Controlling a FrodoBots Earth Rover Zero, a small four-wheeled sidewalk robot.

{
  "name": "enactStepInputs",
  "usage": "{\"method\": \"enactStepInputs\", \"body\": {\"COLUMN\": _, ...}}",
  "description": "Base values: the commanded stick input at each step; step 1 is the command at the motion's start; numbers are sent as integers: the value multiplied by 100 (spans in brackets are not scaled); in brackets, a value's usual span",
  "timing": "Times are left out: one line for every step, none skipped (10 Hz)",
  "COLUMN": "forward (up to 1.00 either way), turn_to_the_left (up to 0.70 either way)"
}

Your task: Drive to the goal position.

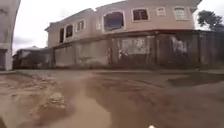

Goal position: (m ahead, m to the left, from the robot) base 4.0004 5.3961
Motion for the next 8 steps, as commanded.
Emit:
{"method": "enactStepInputs", "body": {"forward": 50, "turn_to_the_left": 0}}
{"method": "enactStepInputs", "body": {"forward": 50, "turn_to_the_left": 0}}
{"method": "enactStepInputs", "body": {"forward": 50, "turn_to_the_left": 0}}
{"method": "enactStepInputs", "body": {"forward": 50, "turn_to_the_left": 0}}
{"method": "enactStepInputs", "body": {"forward": 50, "turn_to_the_left": 1}}
{"method": "enactStepInputs", "body": {"forward": 50, "turn_to_the_left": 35}}
{"method": "enactStepInputs", "body": {"forward": 50, "turn_to_the_left": 50}}
{"method": "enactStepInputs", "body": {"forward": 50, "turn_to_the_left": 42}}
